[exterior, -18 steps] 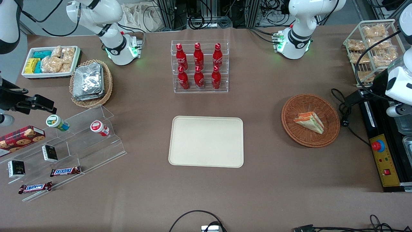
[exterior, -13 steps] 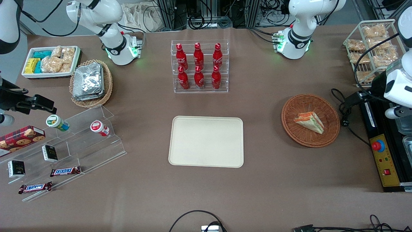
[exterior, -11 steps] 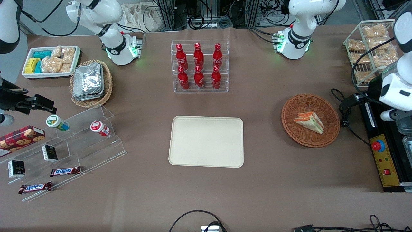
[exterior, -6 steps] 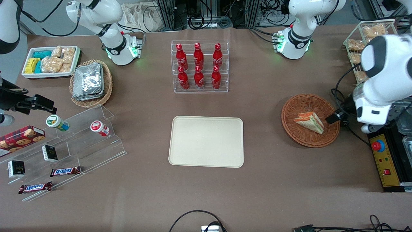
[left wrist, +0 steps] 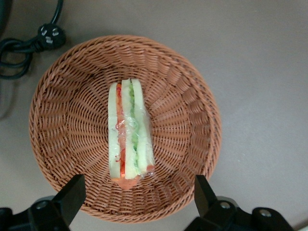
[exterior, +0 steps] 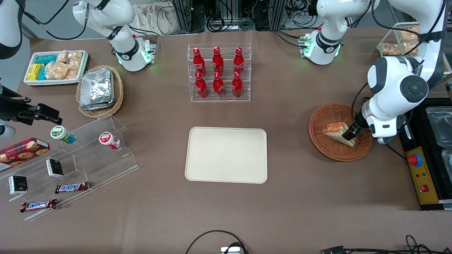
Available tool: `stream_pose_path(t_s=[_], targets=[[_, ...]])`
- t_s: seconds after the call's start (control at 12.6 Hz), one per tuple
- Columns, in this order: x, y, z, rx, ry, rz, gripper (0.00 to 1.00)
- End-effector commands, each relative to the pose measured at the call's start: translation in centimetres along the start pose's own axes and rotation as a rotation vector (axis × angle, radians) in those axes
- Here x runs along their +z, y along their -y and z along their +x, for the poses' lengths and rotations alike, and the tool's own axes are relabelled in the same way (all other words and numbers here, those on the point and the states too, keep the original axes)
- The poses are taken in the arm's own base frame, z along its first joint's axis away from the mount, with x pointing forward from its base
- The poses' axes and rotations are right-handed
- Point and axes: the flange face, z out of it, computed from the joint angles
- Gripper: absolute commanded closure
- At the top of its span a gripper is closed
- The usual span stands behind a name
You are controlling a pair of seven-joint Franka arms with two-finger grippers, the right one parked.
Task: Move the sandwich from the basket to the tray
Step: 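Lower the open left gripper over the sandwich in the basket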
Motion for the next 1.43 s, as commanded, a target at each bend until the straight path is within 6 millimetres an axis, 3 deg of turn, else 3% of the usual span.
stream_pose_path(t_s=[0.0,0.32,0.87,0.95,1.03,1.11,1.19,1.35], targets=[[2.2,2.0,0.8,-0.076,0.004,-0.008,0.00],[6.9,4.0,0.2,-0.111,0.001,-0.046,0.00],[10.6,4.7,-0.3,-0.178,0.044,-0.071,0.00],[11.0,4.7,-0.3,-0.181,0.050,-0.067,0.04],[10.9,4.6,-0.2,-0.187,0.051,-0.073,0.30],[10.4,4.5,-0.1,-0.188,0.046,-0.081,0.74],[9.7,4.3,-0.1,-0.183,0.040,-0.088,1.00],[7.6,3.8,0.1,-0.167,0.014,-0.118,1.00]])
